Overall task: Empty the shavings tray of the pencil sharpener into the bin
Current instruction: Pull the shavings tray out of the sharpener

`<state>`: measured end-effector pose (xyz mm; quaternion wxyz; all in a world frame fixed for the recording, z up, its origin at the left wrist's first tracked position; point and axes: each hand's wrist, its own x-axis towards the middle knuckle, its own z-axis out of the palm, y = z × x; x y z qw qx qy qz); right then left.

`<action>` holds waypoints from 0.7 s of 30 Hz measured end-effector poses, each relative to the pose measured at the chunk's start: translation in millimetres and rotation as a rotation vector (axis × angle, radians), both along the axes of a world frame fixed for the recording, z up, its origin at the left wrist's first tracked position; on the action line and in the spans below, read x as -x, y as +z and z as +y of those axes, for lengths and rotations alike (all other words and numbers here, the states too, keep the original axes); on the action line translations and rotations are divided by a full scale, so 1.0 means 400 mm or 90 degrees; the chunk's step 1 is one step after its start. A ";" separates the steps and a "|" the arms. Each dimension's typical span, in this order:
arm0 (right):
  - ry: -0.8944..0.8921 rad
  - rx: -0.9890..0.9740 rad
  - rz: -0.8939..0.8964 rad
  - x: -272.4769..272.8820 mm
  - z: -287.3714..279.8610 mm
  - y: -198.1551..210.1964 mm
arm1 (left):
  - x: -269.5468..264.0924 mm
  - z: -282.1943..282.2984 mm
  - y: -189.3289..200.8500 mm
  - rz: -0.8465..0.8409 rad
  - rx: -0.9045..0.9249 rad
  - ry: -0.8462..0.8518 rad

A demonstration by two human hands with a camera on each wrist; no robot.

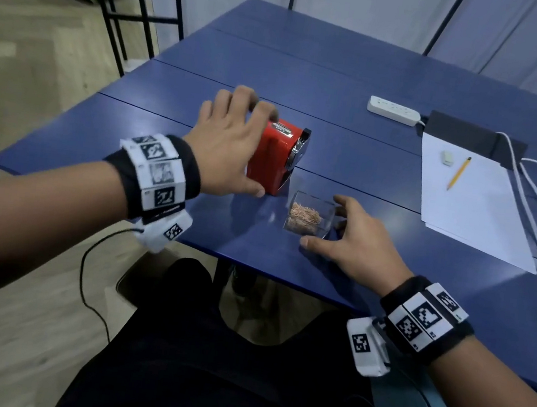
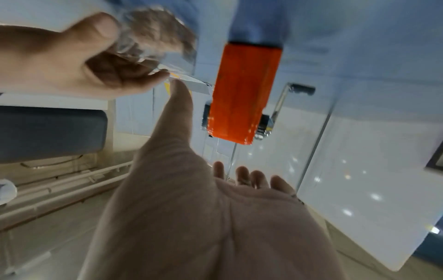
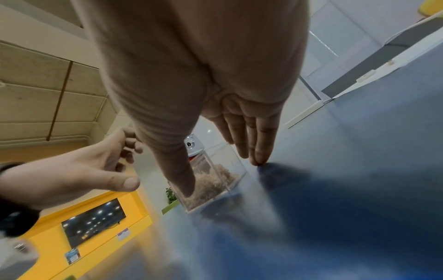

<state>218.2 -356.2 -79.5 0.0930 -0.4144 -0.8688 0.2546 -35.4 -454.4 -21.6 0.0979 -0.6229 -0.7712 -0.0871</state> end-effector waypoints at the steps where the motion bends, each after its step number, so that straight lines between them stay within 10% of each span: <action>1: 0.001 -0.002 -0.004 0.000 0.002 -0.001 | -0.005 -0.016 -0.011 -0.027 -0.009 -0.007; 8: 0.011 0.007 0.044 0.015 -0.013 -0.002 | -0.029 -0.061 -0.086 -0.200 0.177 -0.105; 21: 0.127 0.055 0.072 0.131 -0.162 0.012 | 0.017 -0.203 -0.118 -0.242 0.157 -0.051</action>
